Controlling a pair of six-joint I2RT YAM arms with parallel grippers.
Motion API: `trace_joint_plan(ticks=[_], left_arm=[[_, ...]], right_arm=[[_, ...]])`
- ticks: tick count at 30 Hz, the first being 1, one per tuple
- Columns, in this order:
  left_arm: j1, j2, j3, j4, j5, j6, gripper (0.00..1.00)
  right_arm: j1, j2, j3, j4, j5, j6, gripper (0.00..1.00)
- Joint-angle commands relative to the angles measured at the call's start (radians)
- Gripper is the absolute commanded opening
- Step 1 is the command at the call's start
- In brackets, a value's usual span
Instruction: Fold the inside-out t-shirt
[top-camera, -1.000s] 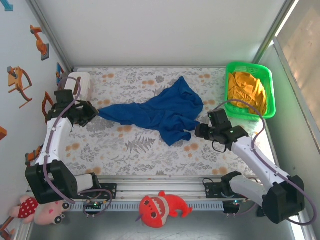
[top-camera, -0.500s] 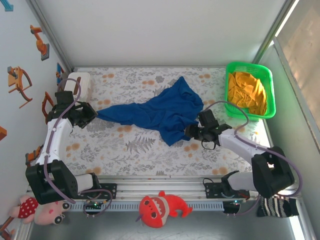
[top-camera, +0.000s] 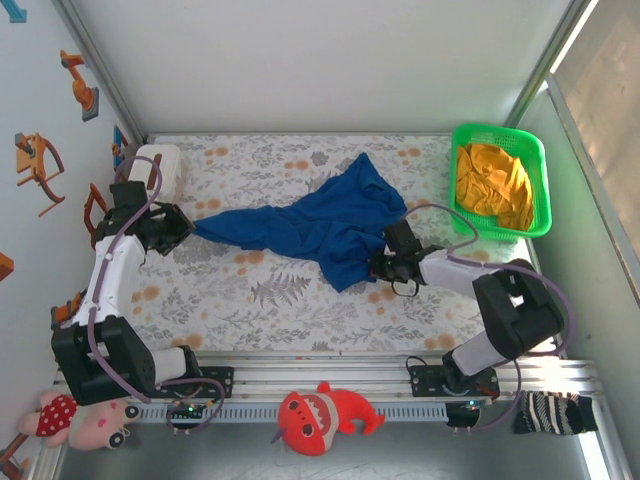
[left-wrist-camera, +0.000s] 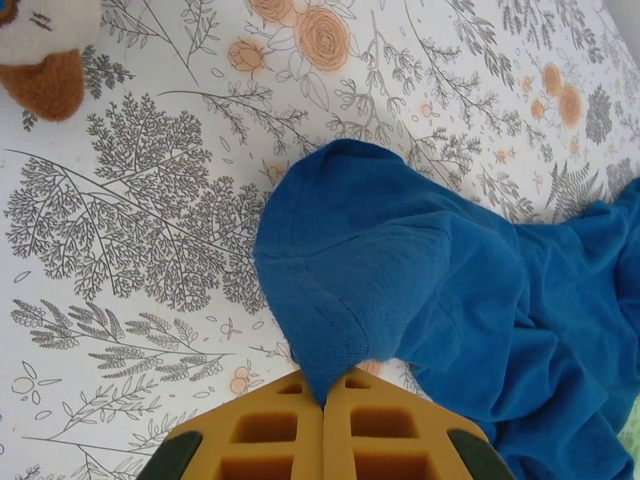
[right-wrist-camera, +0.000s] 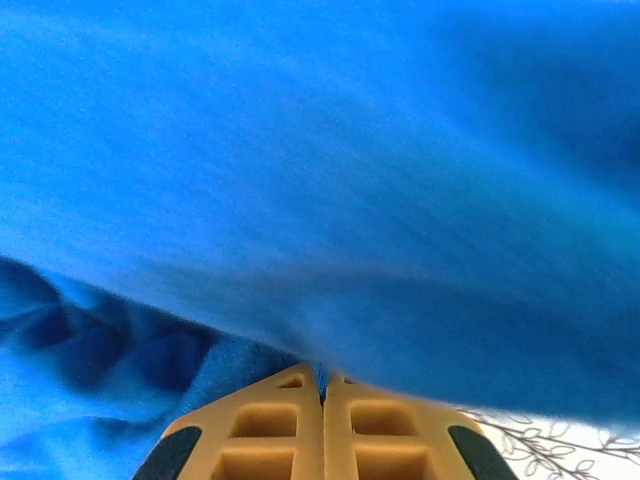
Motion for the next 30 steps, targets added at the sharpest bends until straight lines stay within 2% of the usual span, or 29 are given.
trace_joint_plan(ticks=[1,5,9,13,23,27,30], left_arm=[[0.014,0.041,0.067,0.033,0.016,-0.012,0.0],[0.03,0.105,0.178,0.047,0.05,-0.039,0.0],[0.034,0.161,0.3,0.053,0.079,-0.066,0.0],[0.037,0.184,0.367,0.081,0.11,-0.102,0.0],[0.048,0.104,0.398,0.126,0.178,-0.179,0.0],[0.047,0.017,0.308,0.177,0.236,-0.208,0.01],[0.035,-0.059,0.173,0.21,0.28,-0.221,0.05]], right_arm=[[-0.035,-0.081,0.161,-0.062,-0.011,-0.047,0.0],[-0.135,-0.194,0.422,-0.276,0.002,-0.13,0.0],[-0.24,-0.239,0.69,-0.434,-0.016,-0.185,0.0],[-0.319,-0.25,0.823,-0.515,-0.052,-0.202,0.0],[-0.387,-0.409,0.783,-0.527,-0.059,-0.168,0.0],[-0.389,-0.486,0.764,-0.543,-0.073,-0.147,0.0],[-0.389,-0.554,0.668,-0.548,-0.082,-0.125,0.0]])
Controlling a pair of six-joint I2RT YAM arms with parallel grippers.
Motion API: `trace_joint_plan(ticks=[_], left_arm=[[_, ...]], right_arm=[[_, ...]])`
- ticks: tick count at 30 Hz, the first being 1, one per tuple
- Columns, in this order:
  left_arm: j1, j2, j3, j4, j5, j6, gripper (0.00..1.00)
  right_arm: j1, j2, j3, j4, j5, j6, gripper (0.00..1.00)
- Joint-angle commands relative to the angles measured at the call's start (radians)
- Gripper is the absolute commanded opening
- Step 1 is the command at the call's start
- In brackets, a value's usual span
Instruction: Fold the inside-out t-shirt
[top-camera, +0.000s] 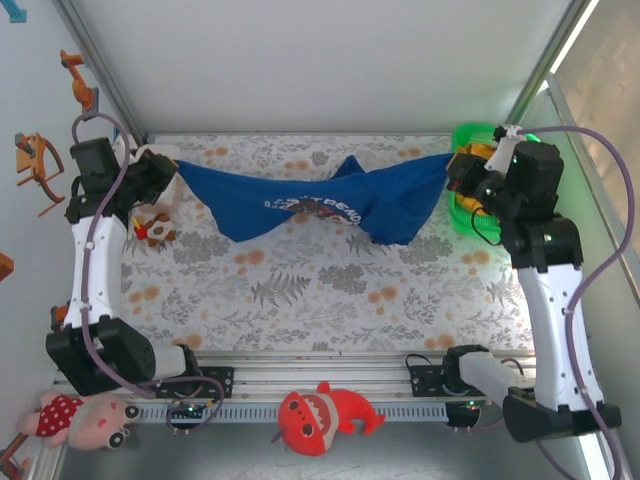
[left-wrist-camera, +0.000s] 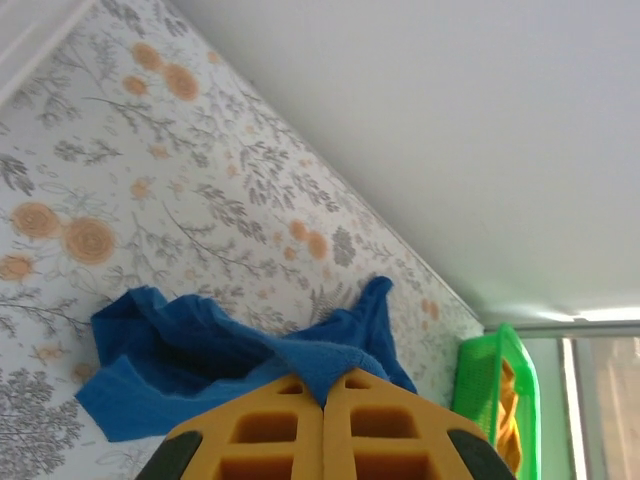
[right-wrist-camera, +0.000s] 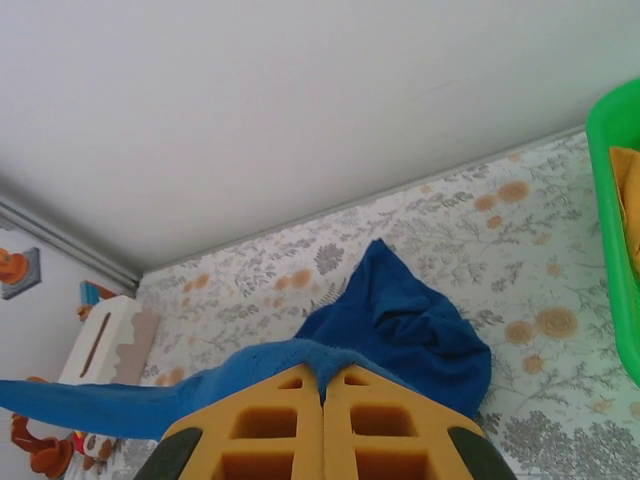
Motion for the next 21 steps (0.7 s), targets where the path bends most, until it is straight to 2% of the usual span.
trace_joint_plan(ticks=[1,4,7,11,15,21], left_arm=[[-0.007,-0.088,-0.135,0.05,0.074,-0.032,0.07],[-0.039,-0.167,-0.311,0.044,0.087,-0.022,0.17],[-0.081,-0.26,-0.504,0.032,0.056,-0.022,0.38],[-0.095,-0.33,-0.656,-0.004,-0.025,-0.015,0.56],[-0.098,-0.278,-0.63,-0.017,-0.08,0.019,0.61],[-0.139,-0.068,-0.484,-0.028,-0.109,0.11,0.59]], right_arm=[[-0.011,-0.076,-0.114,-0.01,-0.013,0.038,0.0],[-0.01,-0.183,-0.315,-0.009,-0.01,0.073,0.0],[-0.01,-0.292,-0.515,-0.029,0.011,0.105,0.0],[-0.01,-0.412,-0.733,-0.045,0.02,0.161,0.0],[-0.01,-0.474,-0.841,-0.054,0.015,0.185,0.0],[-0.01,-0.472,-0.844,-0.056,0.028,0.179,0.0]])
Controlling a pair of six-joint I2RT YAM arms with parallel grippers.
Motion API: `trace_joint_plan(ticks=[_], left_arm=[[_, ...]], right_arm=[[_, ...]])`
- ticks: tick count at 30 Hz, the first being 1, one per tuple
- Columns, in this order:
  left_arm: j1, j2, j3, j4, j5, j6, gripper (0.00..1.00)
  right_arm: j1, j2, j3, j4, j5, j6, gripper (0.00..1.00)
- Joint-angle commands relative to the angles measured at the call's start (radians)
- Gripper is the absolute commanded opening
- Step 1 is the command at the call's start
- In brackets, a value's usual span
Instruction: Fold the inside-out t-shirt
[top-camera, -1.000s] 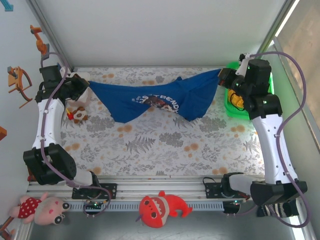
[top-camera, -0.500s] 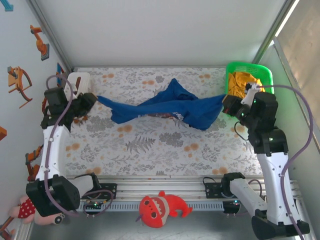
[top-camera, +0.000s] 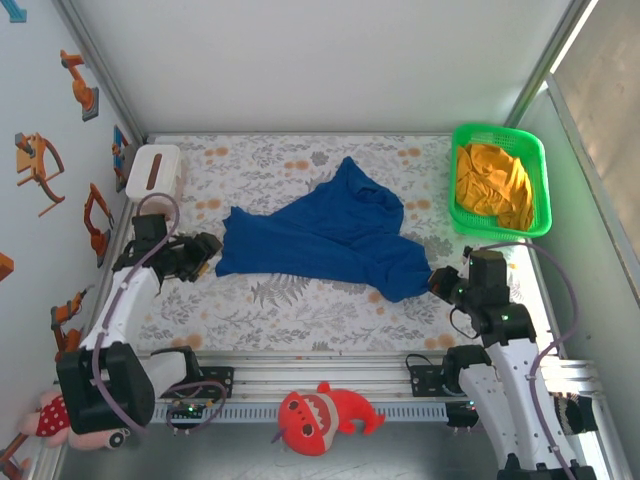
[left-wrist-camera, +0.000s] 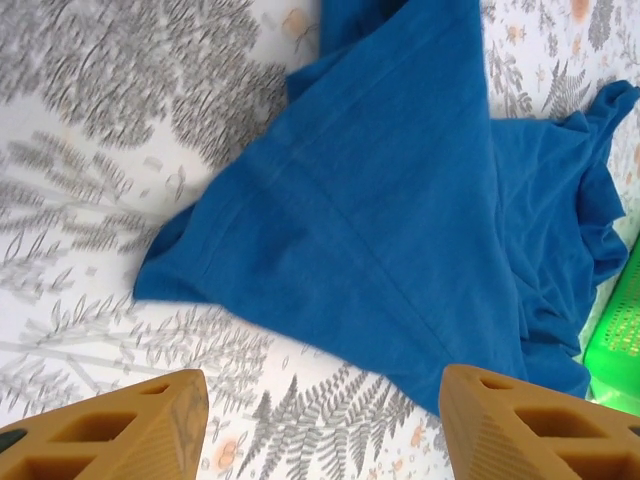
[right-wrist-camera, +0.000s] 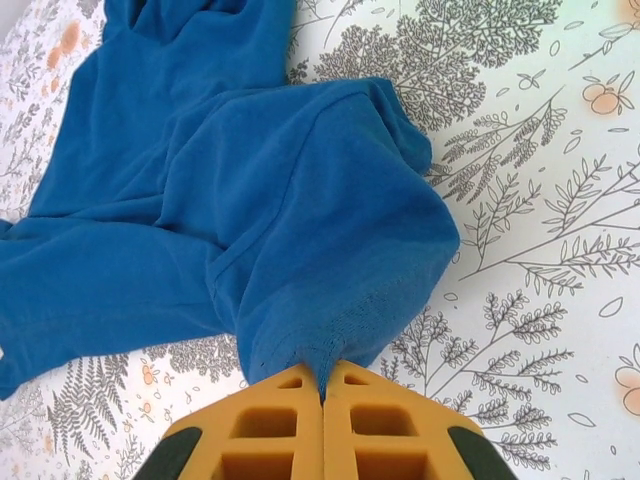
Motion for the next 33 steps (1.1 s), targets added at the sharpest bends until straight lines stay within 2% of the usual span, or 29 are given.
trace_joint_plan(ticks=[1,4,9,18,26,33], left_arm=[[-0.025,0.098,0.083,0.008,-0.026,0.09,0.58],[-0.044,0.2,0.157,0.007,-0.072,0.143,0.58],[-0.063,0.337,0.264,0.054,-0.143,0.129,0.58],[-0.116,0.551,0.34,0.074,-0.173,0.163,0.57],[-0.139,0.572,0.317,0.114,-0.15,0.151,0.55],[-0.145,0.521,0.251,0.184,-0.102,0.113,0.44]], right_arm=[[-0.005,0.005,0.009,0.022,0.015,0.016,0.0],[-0.005,0.023,0.014,0.037,0.007,0.014,0.0],[-0.005,0.04,0.012,0.063,-0.004,0.018,0.0],[-0.003,0.015,0.02,0.042,-0.002,0.021,0.0],[-0.003,0.015,0.035,0.034,0.001,0.018,0.0],[-0.003,0.016,0.042,0.03,0.004,0.017,0.0]])
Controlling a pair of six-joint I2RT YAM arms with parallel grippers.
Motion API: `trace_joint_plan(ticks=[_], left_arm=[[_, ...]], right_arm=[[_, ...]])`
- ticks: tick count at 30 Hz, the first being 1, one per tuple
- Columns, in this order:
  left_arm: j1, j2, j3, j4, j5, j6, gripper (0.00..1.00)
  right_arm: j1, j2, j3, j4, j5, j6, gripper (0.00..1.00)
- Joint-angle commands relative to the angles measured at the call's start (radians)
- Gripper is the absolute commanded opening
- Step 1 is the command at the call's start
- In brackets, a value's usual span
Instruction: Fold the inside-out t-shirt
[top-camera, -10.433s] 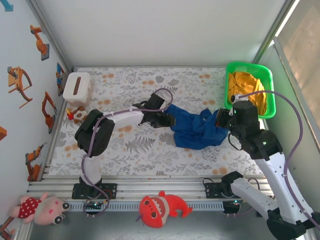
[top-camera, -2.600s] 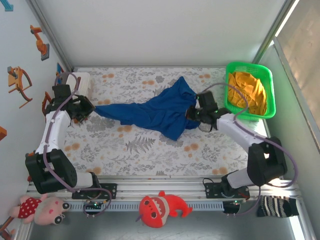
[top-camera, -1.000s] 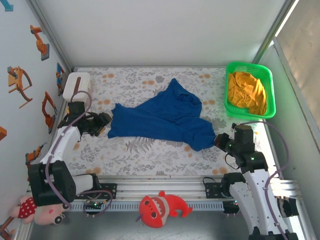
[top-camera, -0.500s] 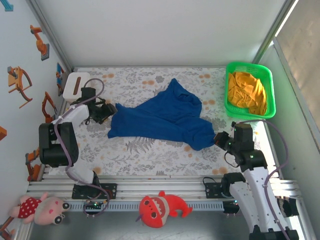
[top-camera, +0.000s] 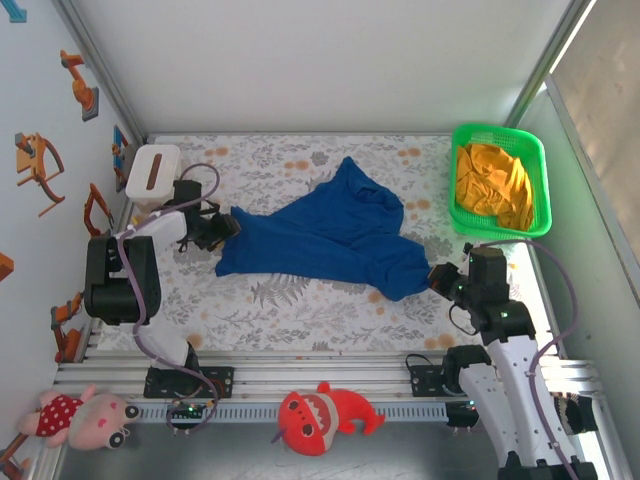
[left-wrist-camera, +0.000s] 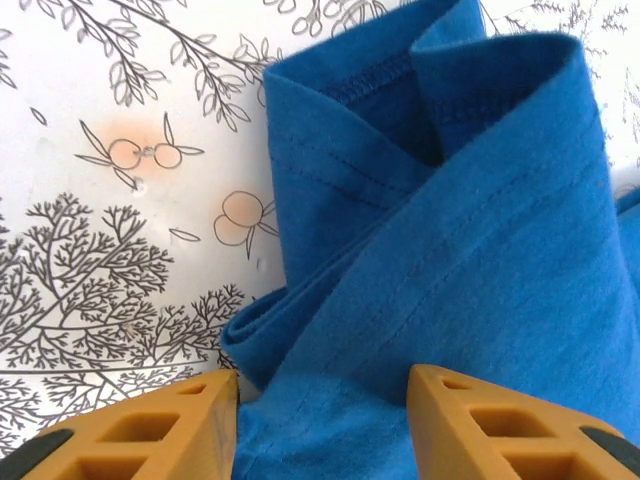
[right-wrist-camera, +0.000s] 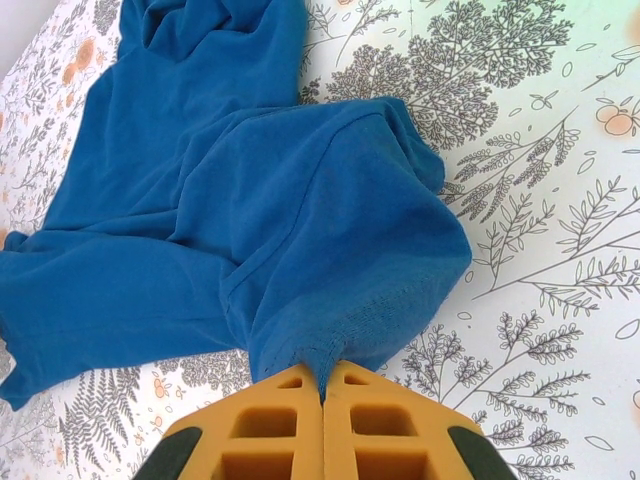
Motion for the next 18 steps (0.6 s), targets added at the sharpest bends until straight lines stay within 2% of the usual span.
trace_joint_plan(ticks=[1,11,18], left_arm=[[-0.004,-0.047,-0.034,0.038,0.039,-0.013,0.43],[-0.006,-0.148,-0.138,0.094,0.035,-0.061,0.42],[-0.007,-0.083,-0.136,0.107,0.013,-0.056,0.42]], right_arm=[[-0.003,-0.005,0.039,-0.009,0.007,0.007,0.0],[-0.004,0.0,0.043,-0.004,0.008,0.007,0.0],[-0.003,0.002,0.051,-0.005,0.007,0.009,0.0]])
